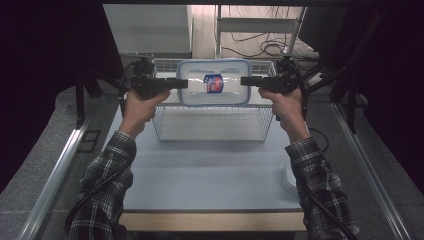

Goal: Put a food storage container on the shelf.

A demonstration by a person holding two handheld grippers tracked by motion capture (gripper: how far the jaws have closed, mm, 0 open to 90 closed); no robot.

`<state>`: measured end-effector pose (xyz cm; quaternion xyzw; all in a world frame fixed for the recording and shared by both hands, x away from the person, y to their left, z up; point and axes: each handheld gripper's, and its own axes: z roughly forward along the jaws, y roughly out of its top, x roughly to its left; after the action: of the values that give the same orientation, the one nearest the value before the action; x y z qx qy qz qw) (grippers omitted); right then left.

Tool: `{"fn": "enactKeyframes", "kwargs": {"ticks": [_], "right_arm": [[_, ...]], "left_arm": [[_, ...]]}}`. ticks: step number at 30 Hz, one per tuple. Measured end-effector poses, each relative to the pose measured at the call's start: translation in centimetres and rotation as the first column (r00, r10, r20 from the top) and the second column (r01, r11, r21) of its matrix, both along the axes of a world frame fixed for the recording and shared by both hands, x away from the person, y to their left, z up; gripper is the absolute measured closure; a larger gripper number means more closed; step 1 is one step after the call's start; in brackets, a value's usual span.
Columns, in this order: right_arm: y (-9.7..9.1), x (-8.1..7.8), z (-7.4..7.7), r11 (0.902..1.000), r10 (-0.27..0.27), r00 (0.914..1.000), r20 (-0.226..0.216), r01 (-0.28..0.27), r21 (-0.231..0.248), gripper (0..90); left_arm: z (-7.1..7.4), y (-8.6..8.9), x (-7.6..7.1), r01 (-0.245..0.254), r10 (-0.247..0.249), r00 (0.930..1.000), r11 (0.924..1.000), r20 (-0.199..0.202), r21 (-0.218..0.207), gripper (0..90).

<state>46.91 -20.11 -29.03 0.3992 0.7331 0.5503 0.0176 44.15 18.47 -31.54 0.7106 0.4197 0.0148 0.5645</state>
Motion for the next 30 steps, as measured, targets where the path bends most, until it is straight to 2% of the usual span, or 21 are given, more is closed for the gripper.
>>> {"fn": "enactKeyframes", "kwargs": {"ticks": [8,17,21,24,26,28,30], "right_arm": [[0.2,0.8,-0.5,0.9999,-0.011,0.9998,-0.016,0.011,0.001,50.8],[0.4,0.7,-0.6,0.9992,-0.038,0.9992,0.013,0.039,-0.014,49.7],[0.5,0.8,-0.6,0.9987,-0.046,0.9988,0.017,0.047,-0.019,49.7],[0.5,0.9,-0.7,0.9983,-0.05,0.9986,0.019,0.051,-0.028,53.3],[0.8,0.8,-0.7,0.9957,-0.069,0.9972,0.026,0.071,-0.06,52.7],[1.0,0.8,-0.9,0.9932,-0.073,0.997,0.027,0.075,-0.089,52.9],[1.0,0.9,-1.0,0.9943,-0.073,0.9971,0.021,0.074,-0.076,53.0]], "left_arm": [[-0.2,-0.1,0.4,-0.022,0.022,0.9997,0.9997,0.008,0.009,48.0],[-0.1,-0.3,0.6,-0.041,0.041,0.9989,0.9989,0.022,0.02,46.6],[0.0,-0.3,0.7,-0.049,0.048,0.9987,0.9986,0.016,0.022,46.3],[0.0,-0.6,0.8,-0.058,0.057,0.9982,0.9972,0.02,0.047,45.1],[-0.1,-0.6,0.9,-0.058,0.057,0.9982,0.9968,0.017,0.055,43.3],[-0.2,-0.5,1.1,-0.06,0.06,0.9982,0.9975,0.008,0.038,42.9],[-0.2,-0.4,1.2,-0.058,0.058,0.9983,0.9976,0.006,0.037,42.9]]}}
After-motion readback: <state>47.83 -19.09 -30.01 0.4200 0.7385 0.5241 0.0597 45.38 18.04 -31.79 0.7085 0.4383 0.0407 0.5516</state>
